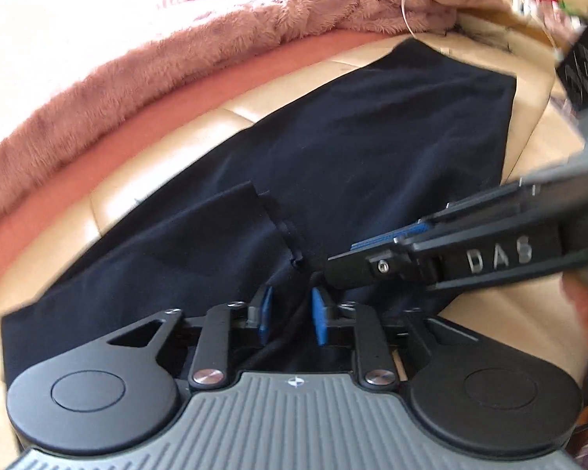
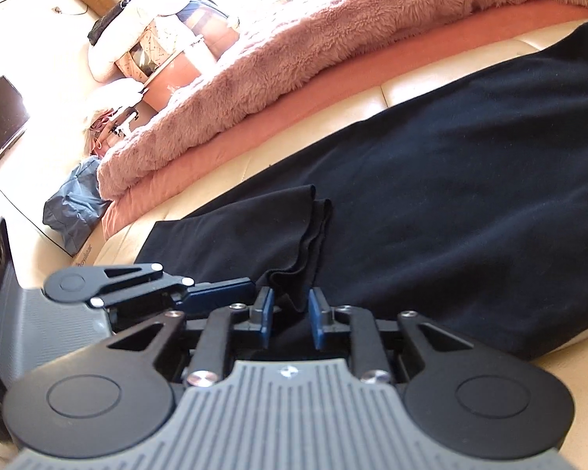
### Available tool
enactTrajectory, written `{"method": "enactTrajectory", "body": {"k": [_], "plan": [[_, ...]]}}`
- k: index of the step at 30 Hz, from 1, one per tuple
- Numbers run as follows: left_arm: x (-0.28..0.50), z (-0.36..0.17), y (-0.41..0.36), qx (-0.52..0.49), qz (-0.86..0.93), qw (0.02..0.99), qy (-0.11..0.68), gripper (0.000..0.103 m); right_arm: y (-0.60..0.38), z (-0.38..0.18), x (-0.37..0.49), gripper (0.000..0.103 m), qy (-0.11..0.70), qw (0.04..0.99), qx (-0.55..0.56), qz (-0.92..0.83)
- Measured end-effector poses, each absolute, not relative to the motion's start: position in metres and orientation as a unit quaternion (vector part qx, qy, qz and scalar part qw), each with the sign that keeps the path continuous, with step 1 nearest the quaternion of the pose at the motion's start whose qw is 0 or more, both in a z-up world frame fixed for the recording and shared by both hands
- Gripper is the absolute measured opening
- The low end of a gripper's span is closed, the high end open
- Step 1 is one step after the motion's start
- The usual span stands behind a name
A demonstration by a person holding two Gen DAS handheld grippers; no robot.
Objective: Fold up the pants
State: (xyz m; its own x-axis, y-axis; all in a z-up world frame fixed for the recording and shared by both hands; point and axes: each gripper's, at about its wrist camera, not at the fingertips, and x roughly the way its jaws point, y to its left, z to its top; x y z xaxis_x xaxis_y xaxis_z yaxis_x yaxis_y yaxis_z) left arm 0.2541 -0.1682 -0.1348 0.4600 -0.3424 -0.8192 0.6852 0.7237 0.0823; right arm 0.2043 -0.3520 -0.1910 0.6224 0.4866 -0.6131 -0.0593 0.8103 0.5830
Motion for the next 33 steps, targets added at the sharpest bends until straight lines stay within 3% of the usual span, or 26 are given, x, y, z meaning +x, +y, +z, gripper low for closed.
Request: {"method": "enactTrajectory", "body": {"k": [6,9,11,16,18,21,22,24,26,33], "plan": [[0.285,-0.132,-0.142,0.065,-0.296,0.820,0.486,0.021,-0.349,-0.191,0.206,0.016,0.410,0.869,0.235,0.150],[0.292,-0.130,-0.134,0.023,-0.294,0.816,0.498,0.032,-0.345,-0.189,0.206,0.017,0.406,0.873,0.223,0.152],[0.295,-0.130,-0.129,0.002,-0.289,0.814,0.504,0.033,-0.344,-0.189,0.207,0.017,0.402,0.875,0.224,0.153],[0.300,-0.132,-0.129,-0.001,-0.270,0.815,0.512,0.035,-0.336,-0.187,0.209,0.017,0.390,0.882,0.201,0.170],[0.301,-0.132,-0.132,0.001,-0.267,0.816,0.512,0.042,-0.329,-0.187,0.210,0.016,0.390,0.887,0.172,0.176],[0.302,-0.133,-0.140,0.017,-0.267,0.817,0.511,0.044,-0.325,-0.189,0.211,0.016,0.394,0.889,0.150,0.176],[0.302,-0.133,-0.141,0.022,-0.267,0.817,0.510,0.042,-0.325,-0.190,0.212,0.016,0.395,0.889,0.150,0.176],[0.304,-0.132,-0.140,0.017,-0.271,0.816,0.510,0.021,-0.326,-0.190,0.213,0.016,0.393,0.890,0.151,0.176],[0.306,-0.130,-0.134,-0.001,-0.276,0.813,0.513,0.010,-0.326,-0.189,0.213,0.016,0.390,0.892,0.149,0.177],[0.314,-0.118,-0.114,-0.036,-0.297,0.802,0.517,0.005,-0.318,-0.186,0.220,0.016,0.370,0.895,0.134,0.210]]}}
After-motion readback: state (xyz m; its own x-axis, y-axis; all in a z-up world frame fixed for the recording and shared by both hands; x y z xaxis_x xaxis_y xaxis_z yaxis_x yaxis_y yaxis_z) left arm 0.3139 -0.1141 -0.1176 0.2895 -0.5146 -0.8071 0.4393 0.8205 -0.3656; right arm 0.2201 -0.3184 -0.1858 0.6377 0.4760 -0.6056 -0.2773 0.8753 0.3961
